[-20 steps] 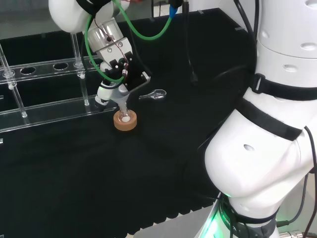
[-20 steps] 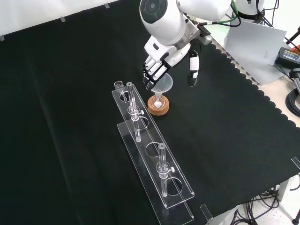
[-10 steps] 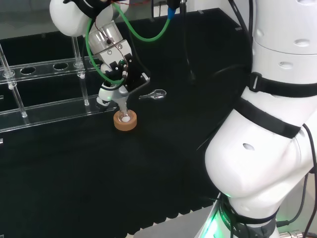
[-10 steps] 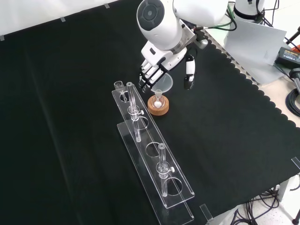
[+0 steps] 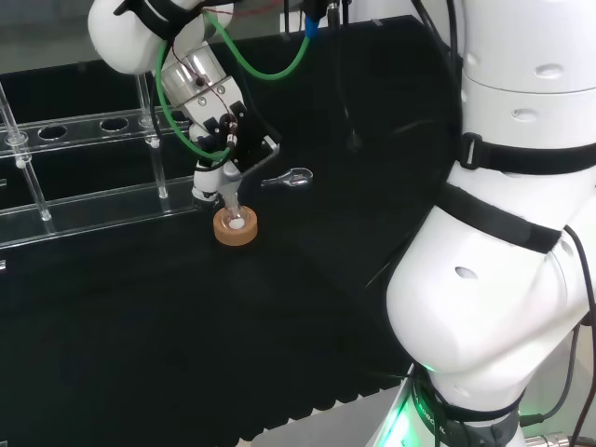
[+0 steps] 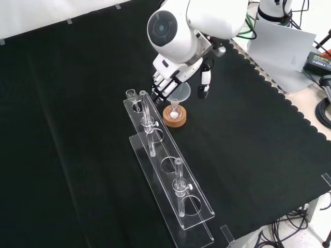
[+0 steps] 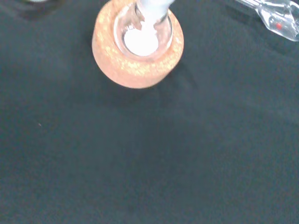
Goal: Remove the funnel from the round-bottom flask.
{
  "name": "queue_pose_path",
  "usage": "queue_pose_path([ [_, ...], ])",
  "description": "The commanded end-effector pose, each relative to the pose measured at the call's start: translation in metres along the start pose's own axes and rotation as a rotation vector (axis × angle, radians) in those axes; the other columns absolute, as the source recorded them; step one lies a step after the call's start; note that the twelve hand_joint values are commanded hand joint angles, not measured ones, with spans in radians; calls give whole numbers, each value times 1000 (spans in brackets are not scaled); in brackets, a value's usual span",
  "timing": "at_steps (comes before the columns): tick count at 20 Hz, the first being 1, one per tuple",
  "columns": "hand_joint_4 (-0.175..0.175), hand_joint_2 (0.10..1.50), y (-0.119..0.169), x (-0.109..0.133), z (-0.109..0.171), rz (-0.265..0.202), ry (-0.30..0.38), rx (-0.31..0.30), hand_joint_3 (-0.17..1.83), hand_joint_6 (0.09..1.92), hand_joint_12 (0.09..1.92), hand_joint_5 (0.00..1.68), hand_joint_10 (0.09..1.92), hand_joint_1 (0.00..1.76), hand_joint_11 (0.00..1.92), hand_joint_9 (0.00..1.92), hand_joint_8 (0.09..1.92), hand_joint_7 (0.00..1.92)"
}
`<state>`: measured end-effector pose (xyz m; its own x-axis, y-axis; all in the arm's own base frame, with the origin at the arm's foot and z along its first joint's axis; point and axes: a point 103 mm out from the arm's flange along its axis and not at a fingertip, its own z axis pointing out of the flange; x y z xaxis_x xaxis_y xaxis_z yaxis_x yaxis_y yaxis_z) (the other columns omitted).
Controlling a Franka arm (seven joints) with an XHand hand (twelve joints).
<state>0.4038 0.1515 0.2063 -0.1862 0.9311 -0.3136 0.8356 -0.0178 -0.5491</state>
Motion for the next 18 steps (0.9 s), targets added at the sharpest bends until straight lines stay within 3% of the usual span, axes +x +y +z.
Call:
queue_pose_path([
  [1,-4,717,5,-6,5,16,-43,24,247,87,1491,90,915,741,270,26,261,0],
  [11,10,649,7,-6,7,14,-97,13,410,87,1484,154,866,776,272,144,386,0],
  [16,9,625,6,-4,6,15,-121,-49,522,87,1451,234,703,815,292,402,599,13],
  [18,4,624,5,-4,5,19,-146,-102,555,87,1421,262,650,820,332,517,656,60],
])
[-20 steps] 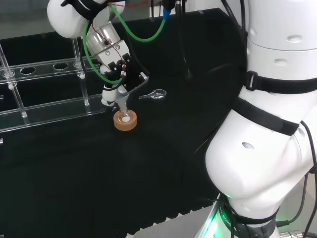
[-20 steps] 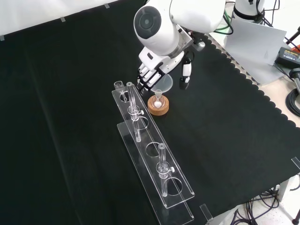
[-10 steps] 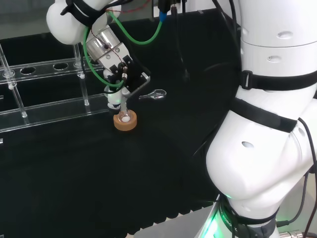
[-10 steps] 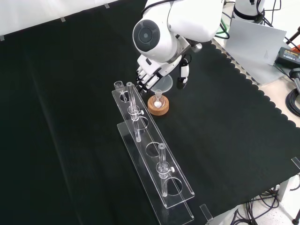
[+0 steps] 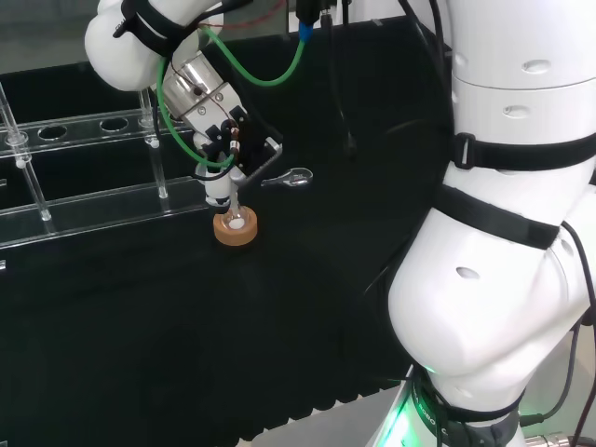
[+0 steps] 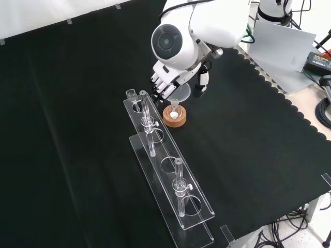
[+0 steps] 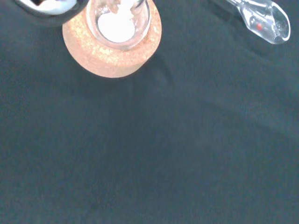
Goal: Remove the funnel from the round-bottom flask.
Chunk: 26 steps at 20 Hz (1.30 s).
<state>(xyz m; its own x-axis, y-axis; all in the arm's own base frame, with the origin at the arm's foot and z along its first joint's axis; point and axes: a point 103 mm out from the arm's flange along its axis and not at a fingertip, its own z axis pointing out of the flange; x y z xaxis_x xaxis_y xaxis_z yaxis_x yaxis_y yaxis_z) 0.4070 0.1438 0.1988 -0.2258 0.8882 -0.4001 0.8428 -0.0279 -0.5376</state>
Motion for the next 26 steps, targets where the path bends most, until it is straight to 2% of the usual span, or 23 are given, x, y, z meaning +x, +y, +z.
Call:
queue_pose_path([
  [1,-1,626,-3,2,-3,13,-57,-115,569,87,1401,283,621,823,357,580,668,99],
  [5,-15,648,-5,1,-5,34,-102,-153,613,87,1322,392,504,855,464,821,645,355],
  [9,-18,663,-8,-4,-10,40,-103,-169,628,87,1285,467,453,881,524,889,623,453],
  [11,-18,667,-9,-8,-15,38,-64,-137,632,87,1275,486,444,887,545,902,617,467],
  [20,-19,669,-19,-21,-35,2,-51,-2,640,87,1246,511,419,899,590,909,598,456],
  [22,-19,668,-24,-24,-42,3,-46,11,641,87,1242,514,417,899,589,906,593,445],
  [26,-18,668,-38,-30,-58,23,-55,-8,643,87,1239,516,412,900,590,903,590,436],
])
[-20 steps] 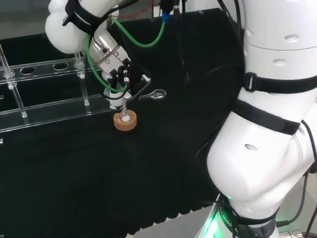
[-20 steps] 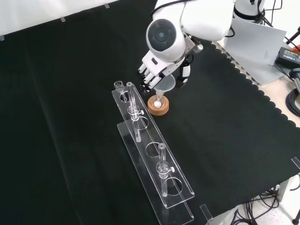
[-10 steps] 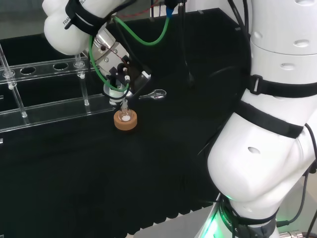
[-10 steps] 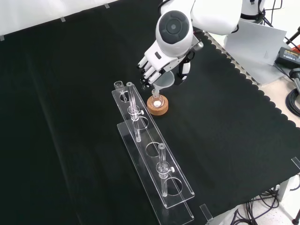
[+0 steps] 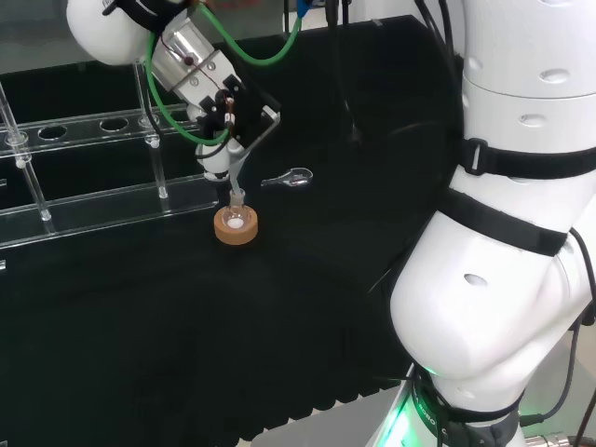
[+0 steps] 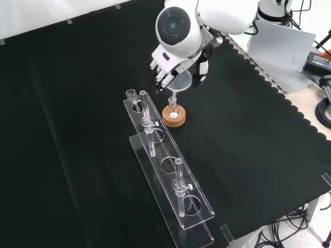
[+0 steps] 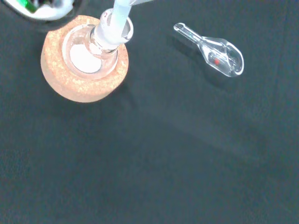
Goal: Remove the funnel from the round-bottom flask.
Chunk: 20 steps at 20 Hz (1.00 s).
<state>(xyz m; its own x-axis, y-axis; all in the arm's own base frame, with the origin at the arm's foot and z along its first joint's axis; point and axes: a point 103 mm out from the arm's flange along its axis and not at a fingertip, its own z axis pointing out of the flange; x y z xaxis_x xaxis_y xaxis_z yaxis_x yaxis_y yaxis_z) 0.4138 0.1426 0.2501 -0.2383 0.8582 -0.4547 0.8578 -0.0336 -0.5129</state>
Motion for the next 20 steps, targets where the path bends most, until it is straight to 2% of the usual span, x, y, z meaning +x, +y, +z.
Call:
queue_pose_path([
  [1,-18,668,-20,-11,-22,12,4,6,643,87,1238,517,412,900,591,903,590,435],
  [11,-16,670,-48,-32,-59,75,-7,-60,647,87,1232,526,406,902,597,902,593,444],
  [16,-16,672,-57,-44,-69,98,29,-88,648,87,1228,538,405,906,609,905,595,454],
  [20,-15,673,-64,-58,-80,109,90,-125,649,87,1219,549,402,910,619,907,595,458],
])
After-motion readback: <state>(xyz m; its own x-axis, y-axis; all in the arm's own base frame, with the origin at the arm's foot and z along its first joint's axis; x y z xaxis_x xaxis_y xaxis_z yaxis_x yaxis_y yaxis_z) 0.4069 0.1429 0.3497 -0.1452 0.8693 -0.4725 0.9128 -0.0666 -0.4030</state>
